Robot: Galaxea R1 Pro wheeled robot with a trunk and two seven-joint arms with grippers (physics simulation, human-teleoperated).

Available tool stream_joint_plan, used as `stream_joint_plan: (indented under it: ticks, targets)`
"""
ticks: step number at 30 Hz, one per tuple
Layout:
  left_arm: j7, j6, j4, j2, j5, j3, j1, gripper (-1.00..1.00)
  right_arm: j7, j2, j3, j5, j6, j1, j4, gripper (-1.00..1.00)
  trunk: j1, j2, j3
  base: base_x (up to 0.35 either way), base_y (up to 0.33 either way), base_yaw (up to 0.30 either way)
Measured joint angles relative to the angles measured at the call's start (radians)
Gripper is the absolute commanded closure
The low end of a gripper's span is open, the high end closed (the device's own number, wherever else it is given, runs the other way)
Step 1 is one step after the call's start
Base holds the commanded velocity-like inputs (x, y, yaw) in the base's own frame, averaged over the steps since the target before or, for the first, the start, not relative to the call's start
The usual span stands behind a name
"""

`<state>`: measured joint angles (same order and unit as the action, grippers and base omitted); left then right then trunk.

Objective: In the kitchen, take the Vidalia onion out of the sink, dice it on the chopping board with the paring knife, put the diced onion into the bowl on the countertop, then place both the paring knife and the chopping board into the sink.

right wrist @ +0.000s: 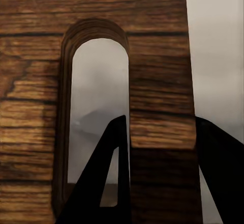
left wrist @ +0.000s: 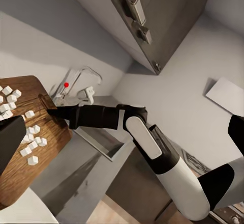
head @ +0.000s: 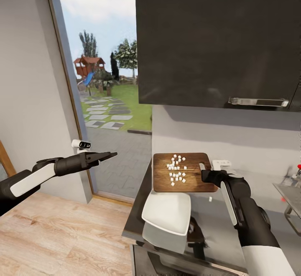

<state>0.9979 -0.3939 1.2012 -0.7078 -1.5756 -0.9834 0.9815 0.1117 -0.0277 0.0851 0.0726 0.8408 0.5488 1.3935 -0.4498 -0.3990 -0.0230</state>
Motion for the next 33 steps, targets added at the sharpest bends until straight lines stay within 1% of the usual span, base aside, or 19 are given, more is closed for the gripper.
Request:
stream_joint_plan:
  ticks: [7, 12, 16, 22, 33]
  targets:
    - [0.001, -0.001, 0.000, 0.000, 0.000, 0.000, 0.000, -1.00, 0.001, 0.000, 0.001, -0.004, -0.009, 0.000, -0.002, 1.00, 0.000, 0.000, 0.000, -0.099, 0.000, 0.000]
    - [0.001, -0.001, 0.000, 0.000, 0.000, 0.000, 0.000, -1.00, 0.001, 0.000, 0.001, -0.008, -0.026, -0.025, -0.003, 1.00, 0.000, 0.000, 0.000, -0.100, 0.000, 0.000]
    - [0.001, -0.001, 0.000, 0.000, 0.000, 0.000, 0.000, -1.00, 0.000, 0.000, 0.000, -0.008, -0.031, -0.028, -0.003, 1.00, 0.000, 0.000, 0.000, -0.072, 0.000, 0.000]
    - [0.001, -0.001, 0.000, 0.000, 0.000, 0.000, 0.000, -1.00, 0.000, 0.000, 0.000, -0.004, -0.032, -0.029, -0.003, 1.00, 0.000, 0.000, 0.000, -0.010, 0.000, 0.000]
    - [0.001, -0.001, -0.021, 0.000, -0.001, 0.000, 0.000, -1.00, 0.000, 0.000, 0.000, 0.000, -0.035, -0.029, -0.003, 1.00, 0.000, 0.000, 0.000, 0.054, 0.000, 0.000]
